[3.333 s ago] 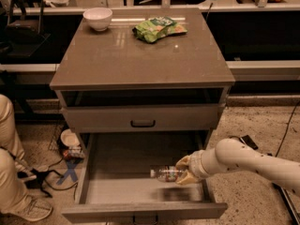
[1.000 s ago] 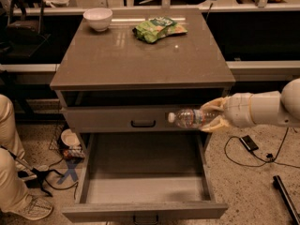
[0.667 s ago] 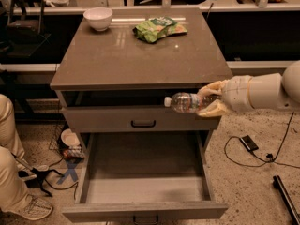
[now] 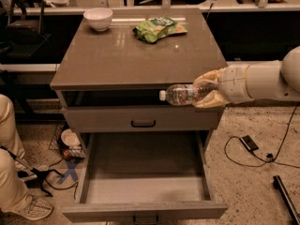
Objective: Pick water bottle from middle drawer and place on counter
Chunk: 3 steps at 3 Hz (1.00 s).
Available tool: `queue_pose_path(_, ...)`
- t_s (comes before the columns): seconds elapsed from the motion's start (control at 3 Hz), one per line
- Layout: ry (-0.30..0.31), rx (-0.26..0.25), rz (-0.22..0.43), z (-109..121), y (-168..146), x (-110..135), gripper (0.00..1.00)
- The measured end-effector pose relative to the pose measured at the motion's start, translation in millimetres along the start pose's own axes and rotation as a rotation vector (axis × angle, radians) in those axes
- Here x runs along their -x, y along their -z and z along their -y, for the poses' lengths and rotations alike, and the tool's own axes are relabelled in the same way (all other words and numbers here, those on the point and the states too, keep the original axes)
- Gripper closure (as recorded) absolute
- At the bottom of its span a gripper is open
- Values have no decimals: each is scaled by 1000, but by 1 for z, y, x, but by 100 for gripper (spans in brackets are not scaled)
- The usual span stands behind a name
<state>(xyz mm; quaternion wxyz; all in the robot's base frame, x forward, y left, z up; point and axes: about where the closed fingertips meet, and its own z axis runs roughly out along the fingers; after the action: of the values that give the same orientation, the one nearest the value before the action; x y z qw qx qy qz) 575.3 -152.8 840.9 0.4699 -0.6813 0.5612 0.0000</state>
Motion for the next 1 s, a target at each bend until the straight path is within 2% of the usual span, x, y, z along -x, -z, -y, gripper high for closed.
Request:
queue_pose_path(0.33,10,-12,-30,21,8,-4,100)
queue_pose_path(0.67,23,-9,-75,62,13,-8,100)
queue_pose_path(1.0,36,25,-81,88,0,-3,100)
